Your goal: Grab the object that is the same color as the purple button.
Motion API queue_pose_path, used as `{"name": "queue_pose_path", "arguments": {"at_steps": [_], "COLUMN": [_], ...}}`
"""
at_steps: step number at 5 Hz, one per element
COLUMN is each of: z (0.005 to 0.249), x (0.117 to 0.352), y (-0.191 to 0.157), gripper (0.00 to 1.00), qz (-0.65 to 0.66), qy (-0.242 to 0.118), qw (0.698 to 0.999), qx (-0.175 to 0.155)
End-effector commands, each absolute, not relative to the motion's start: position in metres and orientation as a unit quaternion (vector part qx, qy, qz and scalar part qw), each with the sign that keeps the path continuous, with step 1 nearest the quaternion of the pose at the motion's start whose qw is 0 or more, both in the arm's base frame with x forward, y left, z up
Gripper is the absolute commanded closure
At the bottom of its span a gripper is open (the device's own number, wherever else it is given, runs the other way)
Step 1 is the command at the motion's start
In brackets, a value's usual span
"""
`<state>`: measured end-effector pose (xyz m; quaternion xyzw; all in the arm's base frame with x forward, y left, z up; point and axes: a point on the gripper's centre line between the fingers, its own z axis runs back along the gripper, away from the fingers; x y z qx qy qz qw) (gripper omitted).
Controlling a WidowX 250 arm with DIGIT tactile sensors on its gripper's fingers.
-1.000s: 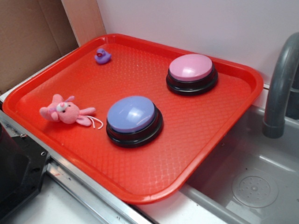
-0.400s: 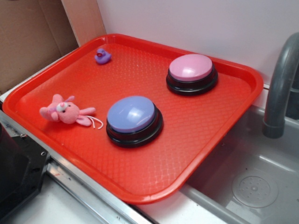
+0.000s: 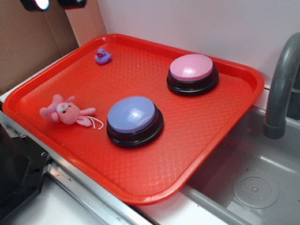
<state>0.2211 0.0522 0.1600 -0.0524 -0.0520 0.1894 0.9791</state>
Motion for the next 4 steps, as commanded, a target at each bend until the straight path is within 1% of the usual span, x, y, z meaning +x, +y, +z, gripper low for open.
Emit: {"name": "queue_pose_path", "arguments": {"at_steps": [1,2,3,4], "z": [0.140,0.124,0.106,0.082], "x": [0.265,0.277,0.288,0.291], "y": [0.097,0.117,0.137,0.150], "gripper": [0.00,0.00,0.00,0.00], "qz": [0.232,0.233,0.219,0.214], "qy": [-0.074,-0.076,-0.078,-0.064], "qw": [0.970,0.969,0.970,0.972], "qx": [-0.017,0.016,0.064,0.068]}}
